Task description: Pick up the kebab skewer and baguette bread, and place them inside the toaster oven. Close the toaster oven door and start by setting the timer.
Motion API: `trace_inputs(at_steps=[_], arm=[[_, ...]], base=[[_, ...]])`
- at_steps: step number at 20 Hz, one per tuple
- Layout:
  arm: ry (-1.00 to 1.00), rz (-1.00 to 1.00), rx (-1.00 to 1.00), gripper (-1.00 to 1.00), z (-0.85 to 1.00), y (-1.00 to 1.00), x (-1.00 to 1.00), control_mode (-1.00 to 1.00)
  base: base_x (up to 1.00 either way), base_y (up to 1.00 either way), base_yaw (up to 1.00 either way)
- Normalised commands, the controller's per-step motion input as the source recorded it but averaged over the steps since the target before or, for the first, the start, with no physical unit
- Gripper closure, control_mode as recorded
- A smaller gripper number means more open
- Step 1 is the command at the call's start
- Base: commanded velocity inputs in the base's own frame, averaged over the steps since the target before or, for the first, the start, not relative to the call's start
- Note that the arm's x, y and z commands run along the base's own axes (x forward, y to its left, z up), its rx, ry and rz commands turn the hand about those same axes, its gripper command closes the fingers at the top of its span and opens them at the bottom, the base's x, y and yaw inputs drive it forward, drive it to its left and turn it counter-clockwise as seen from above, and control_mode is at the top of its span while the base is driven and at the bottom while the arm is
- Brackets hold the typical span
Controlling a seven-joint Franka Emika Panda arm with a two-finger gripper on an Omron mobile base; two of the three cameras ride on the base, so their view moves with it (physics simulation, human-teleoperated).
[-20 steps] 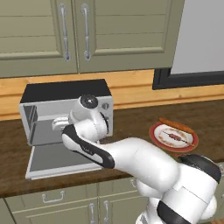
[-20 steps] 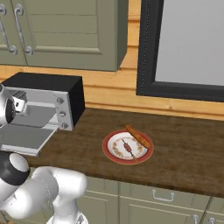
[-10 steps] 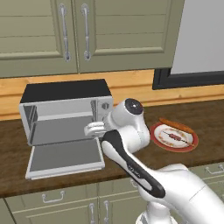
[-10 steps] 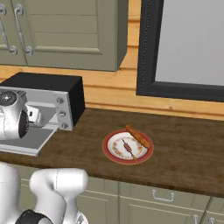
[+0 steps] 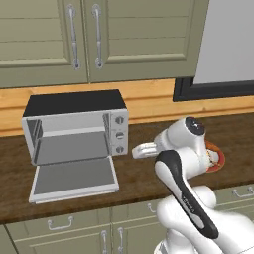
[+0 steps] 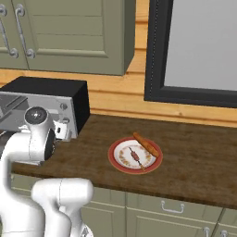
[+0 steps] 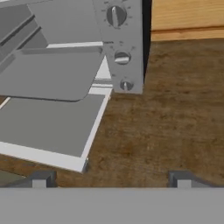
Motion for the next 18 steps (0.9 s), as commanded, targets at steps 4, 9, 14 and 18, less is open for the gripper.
trace_inputs(at_steps=[4,9,14,18], arm=[[0.12,0.0,-0.14,-1.0,0.0,-1.0,0.02,-1.0],[0.23,0.0,-0.14,-1.0,0.01,-1.0,0.19,-1.0],[0.14,0.0,-0.16,-1.0,0.0,-1.0,0.19,-1.0],[0.14,0.0,-0.17,-1.0,-0.07,-0.96,0.39,-1.0]], base=[[0.0,0.0,0.0],[0.0,0.0,0.0],[0.0,0.0,0.0],[0.0,0.0,0.0]])
